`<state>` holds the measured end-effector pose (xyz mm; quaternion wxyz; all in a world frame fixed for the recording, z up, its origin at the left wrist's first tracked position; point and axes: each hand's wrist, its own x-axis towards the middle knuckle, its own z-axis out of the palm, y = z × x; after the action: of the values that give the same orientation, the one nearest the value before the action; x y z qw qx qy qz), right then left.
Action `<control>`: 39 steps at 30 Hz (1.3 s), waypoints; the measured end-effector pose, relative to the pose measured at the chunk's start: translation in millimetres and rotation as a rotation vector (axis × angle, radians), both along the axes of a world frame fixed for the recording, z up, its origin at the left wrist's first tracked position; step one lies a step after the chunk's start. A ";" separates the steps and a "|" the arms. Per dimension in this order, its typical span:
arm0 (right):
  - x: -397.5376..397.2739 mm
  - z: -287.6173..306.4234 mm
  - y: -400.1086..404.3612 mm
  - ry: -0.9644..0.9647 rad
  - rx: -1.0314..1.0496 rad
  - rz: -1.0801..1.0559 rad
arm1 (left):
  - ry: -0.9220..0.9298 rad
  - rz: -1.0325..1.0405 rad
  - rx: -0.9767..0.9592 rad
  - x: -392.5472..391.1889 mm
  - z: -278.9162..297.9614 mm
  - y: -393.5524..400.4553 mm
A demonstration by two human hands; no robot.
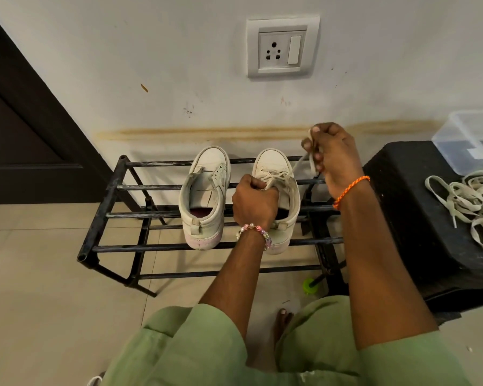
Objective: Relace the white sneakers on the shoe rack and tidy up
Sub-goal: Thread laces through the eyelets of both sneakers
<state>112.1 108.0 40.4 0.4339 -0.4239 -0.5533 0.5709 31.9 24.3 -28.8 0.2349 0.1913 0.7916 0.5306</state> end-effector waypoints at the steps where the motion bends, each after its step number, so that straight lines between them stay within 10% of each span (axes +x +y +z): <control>1: -1.0 -11.2 3.4 -0.189 0.033 -0.033 | -0.008 0.003 0.006 0.0 -0.3 -0.2; 4: 1.6 -51.0 6.9 -0.696 0.116 0.079 | -0.028 0.008 0.028 0.2 -3.0 -1.0; 11: 2.6 -69.3 9.4 -0.731 0.132 0.138 | -0.029 0.026 0.039 0.8 -3.9 0.0; 24: 4.5 1.8 1.2 0.307 -0.156 0.119 | -0.017 0.018 0.023 -0.1 -4.0 0.6; 26: 1.6 -7.5 2.3 0.184 -0.222 0.088 | -0.010 0.017 0.027 -0.2 -4.5 0.5; 30: -0.9 -41.3 4.7 -0.681 -0.043 0.074 | -0.004 0.026 0.035 0.1 -5.1 1.6; 39: -1.2 -40.9 2.7 -0.625 0.042 0.200 | 0.025 0.019 0.041 -1.1 -8.1 1.9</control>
<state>110.9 110.7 -0.5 0.1935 -0.5134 -0.7101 0.4414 30.7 26.2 -36.9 0.2160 0.1950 0.7853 0.5465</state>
